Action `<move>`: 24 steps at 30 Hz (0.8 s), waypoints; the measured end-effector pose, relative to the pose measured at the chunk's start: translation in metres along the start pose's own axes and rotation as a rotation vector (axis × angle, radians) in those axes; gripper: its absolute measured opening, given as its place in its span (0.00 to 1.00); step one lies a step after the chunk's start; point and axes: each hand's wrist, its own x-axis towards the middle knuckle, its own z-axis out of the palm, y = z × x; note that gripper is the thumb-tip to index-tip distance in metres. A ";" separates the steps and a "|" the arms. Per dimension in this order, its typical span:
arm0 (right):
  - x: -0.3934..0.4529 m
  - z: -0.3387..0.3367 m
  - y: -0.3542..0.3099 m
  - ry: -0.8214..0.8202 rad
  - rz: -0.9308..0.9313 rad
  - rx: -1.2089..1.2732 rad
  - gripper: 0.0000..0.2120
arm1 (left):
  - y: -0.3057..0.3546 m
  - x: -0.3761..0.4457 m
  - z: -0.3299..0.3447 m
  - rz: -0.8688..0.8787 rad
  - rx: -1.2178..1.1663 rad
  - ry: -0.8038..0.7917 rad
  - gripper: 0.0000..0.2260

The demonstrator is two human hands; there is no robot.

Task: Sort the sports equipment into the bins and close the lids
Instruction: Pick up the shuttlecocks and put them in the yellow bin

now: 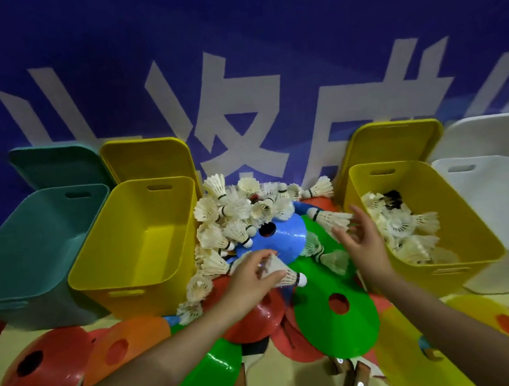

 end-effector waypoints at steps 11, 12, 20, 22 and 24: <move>0.056 -0.180 0.069 0.255 0.164 -0.323 0.28 | 0.096 0.080 0.115 0.034 -0.110 -0.067 0.17; 0.060 -0.192 0.074 0.214 0.160 -0.372 0.27 | 0.101 0.088 0.125 0.027 -0.111 -0.081 0.16; 0.061 -0.215 0.115 0.003 0.089 -0.704 0.26 | 0.135 0.136 0.182 0.098 0.163 -0.183 0.20; 0.062 -0.215 0.116 0.015 0.091 -0.677 0.27 | 0.138 0.150 0.190 0.135 0.339 -0.229 0.22; 0.064 -0.217 0.119 0.007 0.078 -0.669 0.26 | 0.138 0.160 0.204 0.203 0.515 -0.268 0.24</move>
